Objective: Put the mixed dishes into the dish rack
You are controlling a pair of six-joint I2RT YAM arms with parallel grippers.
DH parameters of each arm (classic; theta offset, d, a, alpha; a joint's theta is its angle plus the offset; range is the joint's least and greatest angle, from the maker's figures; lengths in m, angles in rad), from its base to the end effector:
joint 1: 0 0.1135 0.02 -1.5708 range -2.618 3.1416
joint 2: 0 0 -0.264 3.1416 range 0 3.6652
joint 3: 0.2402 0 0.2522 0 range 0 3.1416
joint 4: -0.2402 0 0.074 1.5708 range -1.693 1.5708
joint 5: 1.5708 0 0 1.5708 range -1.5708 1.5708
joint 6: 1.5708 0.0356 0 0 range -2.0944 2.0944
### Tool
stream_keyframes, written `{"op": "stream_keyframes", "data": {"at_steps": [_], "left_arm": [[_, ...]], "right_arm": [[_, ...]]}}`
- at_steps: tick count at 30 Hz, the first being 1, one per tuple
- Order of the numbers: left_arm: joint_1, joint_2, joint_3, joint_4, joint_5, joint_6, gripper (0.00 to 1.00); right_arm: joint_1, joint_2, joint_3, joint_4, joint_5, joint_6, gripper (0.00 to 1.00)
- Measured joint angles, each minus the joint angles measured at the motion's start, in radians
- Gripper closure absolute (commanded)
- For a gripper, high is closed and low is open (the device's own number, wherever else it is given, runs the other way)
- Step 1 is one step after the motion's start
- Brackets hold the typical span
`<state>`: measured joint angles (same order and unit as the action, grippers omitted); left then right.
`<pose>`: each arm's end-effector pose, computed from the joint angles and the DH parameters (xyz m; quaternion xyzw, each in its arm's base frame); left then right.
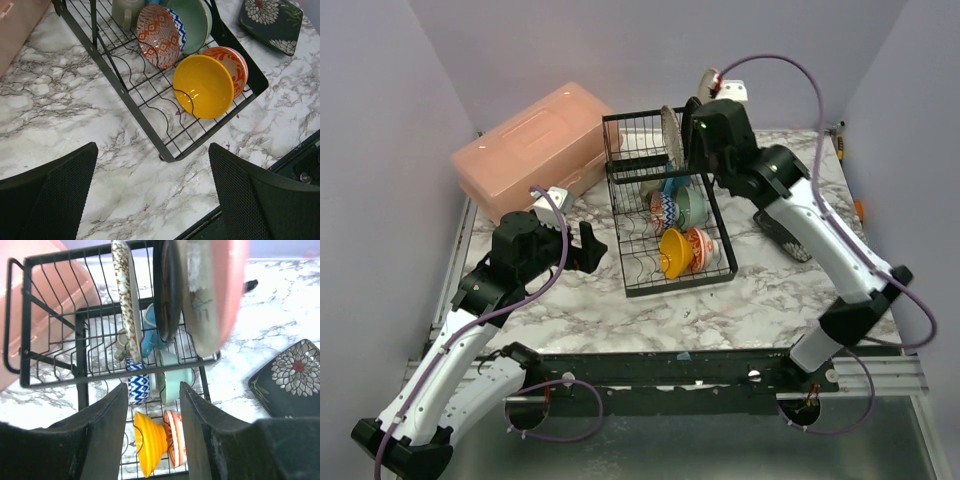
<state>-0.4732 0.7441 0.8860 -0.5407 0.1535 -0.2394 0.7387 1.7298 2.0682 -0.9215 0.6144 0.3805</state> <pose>0.1403 -0.0779 0.3440 0.1390 0.8201 -0.2522 0.4945 0.2792 0.2266 0.4553 -0.0085 0.8514 0.0142 0.5243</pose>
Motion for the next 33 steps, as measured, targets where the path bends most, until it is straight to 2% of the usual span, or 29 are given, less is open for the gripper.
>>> {"op": "stream_keyframes", "data": {"at_steps": [4, 5, 9, 12, 16, 20, 23, 27, 30, 33], "left_arm": [[0.000, -0.005, 0.000, 0.000, 0.000, 0.000, 0.09], [0.000, -0.006, 0.000, 0.000, 0.000, 0.000, 0.09], [0.000, -0.011, 0.000, 0.000, 0.000, 0.000, 0.09], [0.000, -0.011, 0.000, 0.000, 0.002, 0.000, 0.09], [0.000, -0.011, 0.000, 0.000, 0.007, -0.002, 0.09], [0.000, -0.012, 0.000, 0.000, 0.008, -0.003, 0.09], [0.000, -0.013, 0.000, 0.000, 0.008, -0.003, 0.09], [0.000, -0.013, 0.000, 0.000, 0.008, -0.003, 0.09], [0.000, -0.013, 0.000, 0.000, 0.008, -0.003, 0.09], [0.000, -0.013, 0.000, 0.000, 0.008, -0.003, 0.09]], "right_arm": [[0.000, -0.294, -0.328, 0.193, -0.023, -0.025, 0.45], [0.000, -0.315, -0.349, 0.201, -0.020, -0.027, 0.44], [-0.035, -0.533, -0.636, 0.364, 0.032, -0.050, 0.44], [-0.172, -0.634, -0.809, 0.433, 0.036, -0.046, 0.44], [-0.462, -0.706, -1.017, 0.500, -0.041, -0.012, 0.43], [-0.808, -0.703, -1.193, 0.564, -0.253, 0.056, 0.47], [-1.077, -0.666, -1.313, 0.627, -0.495, 0.126, 0.48], [-1.374, -0.616, -1.467, 0.706, -0.806, 0.209, 0.47], [-1.489, -0.565, -1.534, 0.751, -0.986, 0.245, 0.45], [-1.532, -0.496, -1.566, 0.804, -1.125, 0.259, 0.44]]}}
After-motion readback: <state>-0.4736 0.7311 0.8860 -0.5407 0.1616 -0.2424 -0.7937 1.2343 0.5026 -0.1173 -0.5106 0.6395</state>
